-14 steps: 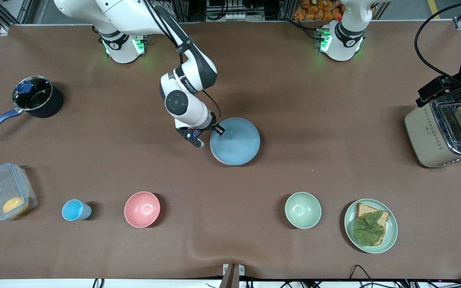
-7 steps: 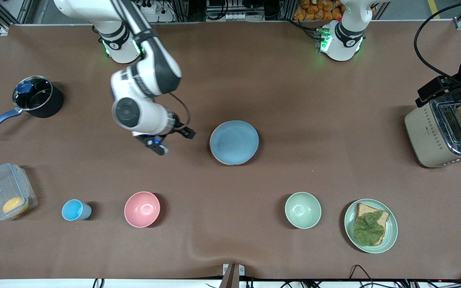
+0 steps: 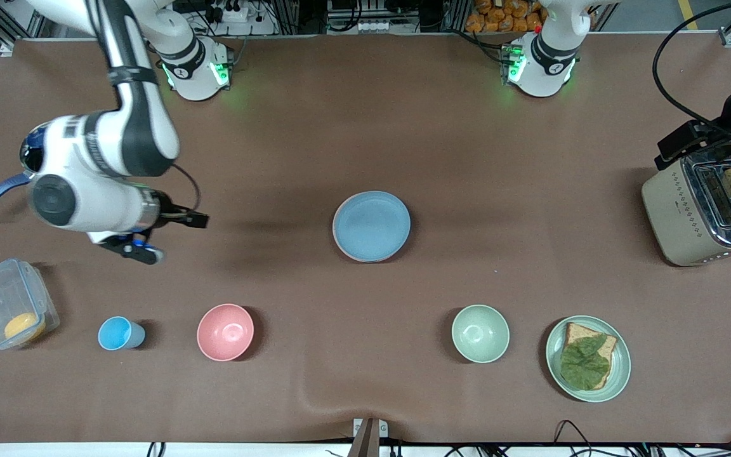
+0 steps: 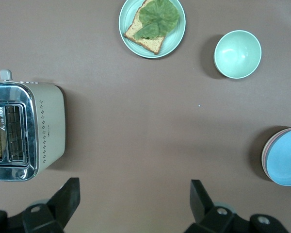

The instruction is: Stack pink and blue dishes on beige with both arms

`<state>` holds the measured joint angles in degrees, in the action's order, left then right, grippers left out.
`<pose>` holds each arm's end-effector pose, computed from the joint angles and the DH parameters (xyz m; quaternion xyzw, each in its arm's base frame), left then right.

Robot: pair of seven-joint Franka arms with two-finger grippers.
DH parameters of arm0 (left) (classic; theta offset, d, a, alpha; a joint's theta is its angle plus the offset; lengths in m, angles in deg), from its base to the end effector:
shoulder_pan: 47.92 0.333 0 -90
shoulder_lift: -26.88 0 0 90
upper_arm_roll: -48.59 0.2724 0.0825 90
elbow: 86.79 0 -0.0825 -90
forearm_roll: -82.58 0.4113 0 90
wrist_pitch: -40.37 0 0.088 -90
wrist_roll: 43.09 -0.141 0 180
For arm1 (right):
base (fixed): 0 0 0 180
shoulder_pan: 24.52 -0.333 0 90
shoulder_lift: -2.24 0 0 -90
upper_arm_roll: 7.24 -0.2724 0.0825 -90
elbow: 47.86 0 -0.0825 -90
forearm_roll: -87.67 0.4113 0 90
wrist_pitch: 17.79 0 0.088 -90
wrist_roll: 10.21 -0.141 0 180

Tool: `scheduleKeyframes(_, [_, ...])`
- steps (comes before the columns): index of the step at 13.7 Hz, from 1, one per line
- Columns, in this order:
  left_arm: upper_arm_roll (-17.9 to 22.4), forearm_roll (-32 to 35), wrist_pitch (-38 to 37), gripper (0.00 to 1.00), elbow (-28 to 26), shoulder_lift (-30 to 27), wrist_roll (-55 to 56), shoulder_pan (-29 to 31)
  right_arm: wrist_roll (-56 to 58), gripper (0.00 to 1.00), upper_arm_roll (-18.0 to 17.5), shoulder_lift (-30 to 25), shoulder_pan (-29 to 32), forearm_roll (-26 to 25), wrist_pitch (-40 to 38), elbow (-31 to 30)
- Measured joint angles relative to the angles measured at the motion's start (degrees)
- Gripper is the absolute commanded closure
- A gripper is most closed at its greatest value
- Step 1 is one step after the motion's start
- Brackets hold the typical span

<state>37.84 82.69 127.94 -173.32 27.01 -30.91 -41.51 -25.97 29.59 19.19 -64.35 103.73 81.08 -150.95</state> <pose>0.5775 -0.0434 0.5720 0.9976 0.0684 0.0080 0.0004 0.5877 0.0735 0.3037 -0.9753 0.1551 0.1558 0.0200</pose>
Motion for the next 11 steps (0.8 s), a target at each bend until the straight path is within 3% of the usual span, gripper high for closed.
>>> scheduleKeyframes(4, [-0.03,0.00,0.11,0.00,0.04,-0.01,0.00,-0.07,7.56,0.00,5.23,-5.66,0.03,-2.45,-1.19,0.62])
scheduleKeyframes(11, [-0.03,0.00,0.18,0.00,0.18,-0.02,0.00,-0.10,14.59,0.00,6.77,-7.60,1.98,-3.00,-8.27,10.24])
